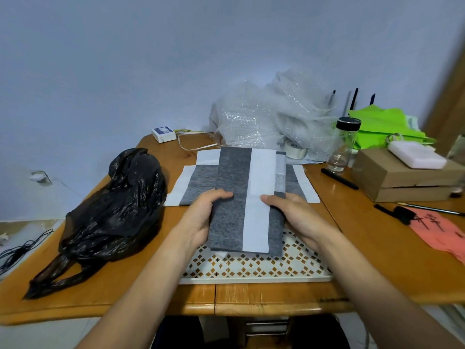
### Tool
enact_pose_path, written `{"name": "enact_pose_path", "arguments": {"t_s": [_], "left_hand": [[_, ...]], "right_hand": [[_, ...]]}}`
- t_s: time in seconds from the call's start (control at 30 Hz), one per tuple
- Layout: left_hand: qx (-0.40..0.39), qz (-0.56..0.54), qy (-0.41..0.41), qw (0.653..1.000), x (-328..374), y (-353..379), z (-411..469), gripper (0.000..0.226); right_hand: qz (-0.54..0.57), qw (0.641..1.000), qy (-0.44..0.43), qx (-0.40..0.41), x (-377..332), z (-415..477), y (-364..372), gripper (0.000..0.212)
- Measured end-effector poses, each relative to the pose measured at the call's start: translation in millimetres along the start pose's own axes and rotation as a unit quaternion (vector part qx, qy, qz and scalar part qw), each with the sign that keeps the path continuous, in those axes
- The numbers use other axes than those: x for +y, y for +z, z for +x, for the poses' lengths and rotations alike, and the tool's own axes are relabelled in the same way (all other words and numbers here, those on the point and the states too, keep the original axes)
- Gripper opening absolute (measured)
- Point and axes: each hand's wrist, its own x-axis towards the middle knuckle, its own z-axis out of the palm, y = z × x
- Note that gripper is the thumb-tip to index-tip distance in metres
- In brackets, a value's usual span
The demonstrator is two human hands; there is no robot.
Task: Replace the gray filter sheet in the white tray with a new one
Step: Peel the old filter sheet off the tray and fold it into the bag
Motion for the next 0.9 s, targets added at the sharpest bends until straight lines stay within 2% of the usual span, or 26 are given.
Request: {"name": "enact_pose_path", "arguments": {"t_s": [0.13,0.23,0.33,0.43,0.53,0.67,0.73,0.8,0.87,0.9], "left_hand": [[0.005,-0.025,-0.008,1.000,2.2,6.3,-5.1,0.015],[-0.002,-0.046,-0.006,0.999,4.9,9.1,-5.9,0.015],[-0.005,-0.065,0.014,0.998,5.9,9.3,-5.1,0.028],[0.005,-0.065,0.050,0.997,6.1,8.3,-1.8,0.037],[0.026,-0.033,0.082,0.996,7.9,9.2,1.4,0.033],[0.021,-0.006,0.055,0.998,5.8,13.4,-6.7,0.022],[0.015,0.033,0.042,0.998,3.7,15.7,-11.0,0.014],[0.038,0.122,0.061,0.990,2.7,15.1,-10.3,0.015],[0.061,0.243,0.122,0.960,0.9,10.2,-6.6,0.013],[0.068,0.308,0.153,0.937,-2.0,6.0,-4.3,0.022]], "right_hand": [[0.099,0.995,0.023,-0.004,1.5,2.5,4.2,0.031],[0.133,0.990,0.035,-0.012,3.2,1.9,9.5,0.035],[0.156,0.987,0.042,-0.018,3.9,0.7,14.5,0.036],[0.159,0.985,0.061,-0.024,4.6,0.9,17.4,0.037],[0.136,0.987,0.079,-0.041,6.0,0.7,16.8,0.038],[0.129,0.990,0.060,-0.021,6.5,2.6,11.3,0.049],[0.125,0.991,0.048,-0.009,6.1,5.9,8.8,0.059],[0.106,0.994,0.035,0.003,5.3,8.6,7.0,0.068],[0.081,0.996,0.019,0.018,2.7,10.0,5.6,0.064],[0.069,0.997,0.013,0.024,1.8,10.3,4.6,0.060]]}}
